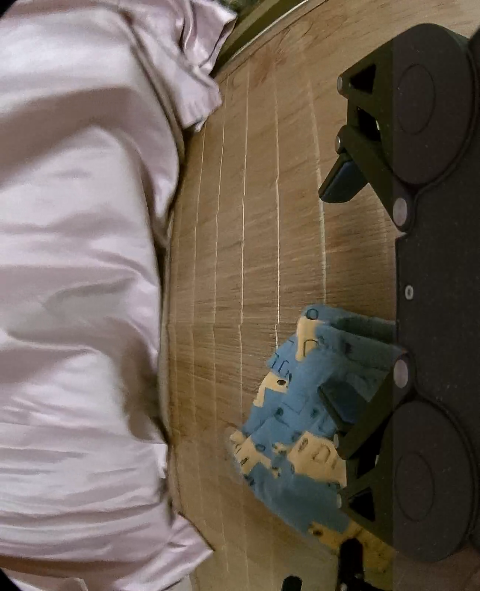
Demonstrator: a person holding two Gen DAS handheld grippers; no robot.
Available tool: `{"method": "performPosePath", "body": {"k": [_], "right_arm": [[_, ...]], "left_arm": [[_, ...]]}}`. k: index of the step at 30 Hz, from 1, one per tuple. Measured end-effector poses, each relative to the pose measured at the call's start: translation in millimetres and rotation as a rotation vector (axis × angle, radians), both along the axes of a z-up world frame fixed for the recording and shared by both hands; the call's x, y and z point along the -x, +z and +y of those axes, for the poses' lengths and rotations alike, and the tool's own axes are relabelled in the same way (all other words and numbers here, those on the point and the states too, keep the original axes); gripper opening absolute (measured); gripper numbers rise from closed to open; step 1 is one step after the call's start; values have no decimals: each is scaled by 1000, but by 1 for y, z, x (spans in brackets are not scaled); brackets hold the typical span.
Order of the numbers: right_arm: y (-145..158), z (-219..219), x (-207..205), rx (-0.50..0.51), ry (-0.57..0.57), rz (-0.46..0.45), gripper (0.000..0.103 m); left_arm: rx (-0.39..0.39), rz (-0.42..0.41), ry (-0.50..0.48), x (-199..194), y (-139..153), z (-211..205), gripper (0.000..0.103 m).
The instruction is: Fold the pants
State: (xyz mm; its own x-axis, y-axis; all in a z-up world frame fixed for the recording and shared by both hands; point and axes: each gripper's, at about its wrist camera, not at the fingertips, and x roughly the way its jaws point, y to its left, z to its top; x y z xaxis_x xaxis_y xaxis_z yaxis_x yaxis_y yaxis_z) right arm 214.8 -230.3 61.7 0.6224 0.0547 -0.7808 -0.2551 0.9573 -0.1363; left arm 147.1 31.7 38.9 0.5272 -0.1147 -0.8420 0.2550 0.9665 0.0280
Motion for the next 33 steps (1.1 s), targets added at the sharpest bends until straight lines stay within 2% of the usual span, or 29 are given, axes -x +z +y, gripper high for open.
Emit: {"method": "performPosePath", "body": {"k": [2,4,6,10,14,18,21,24,26,29,30,33], "right_arm": [[-10,-4,-12,23,-3,17,102],[-18,-11,-20,11,9,45,102],[-22,-14,-20,37,30,27,102],[-6,-16,-12,10,20,-9,102],[12,-25,14,-84,-58,-16,102],[5,-18,25,-112,-30,83,102],[-9,-17,24,-78,-35,209,102],[-9,-25,30,-91,-36,263,102],[-6,-27,35,-62,1,287,102],[-1,-29,41,51,45,271,102],[2,-32,41,50,36,257,102],[14,-46,38,-76,-23,181,102]], "left_arm": [[-42,36,6,-4,-7,-3,102],[-56,37,-2,-1,-12,-4,102],[-59,29,-14,3,-13,-3,102],[-51,39,-14,6,-15,-2,103],[-30,66,12,3,-14,1,102],[-27,65,16,5,-9,2,103],[-33,64,20,8,-8,2,103],[-39,74,27,9,-9,1,103],[-37,78,29,10,-9,1,103],[-46,77,22,11,-9,0,103],[-49,77,17,11,-9,0,103],[-53,76,11,12,-7,-1,103]]}}
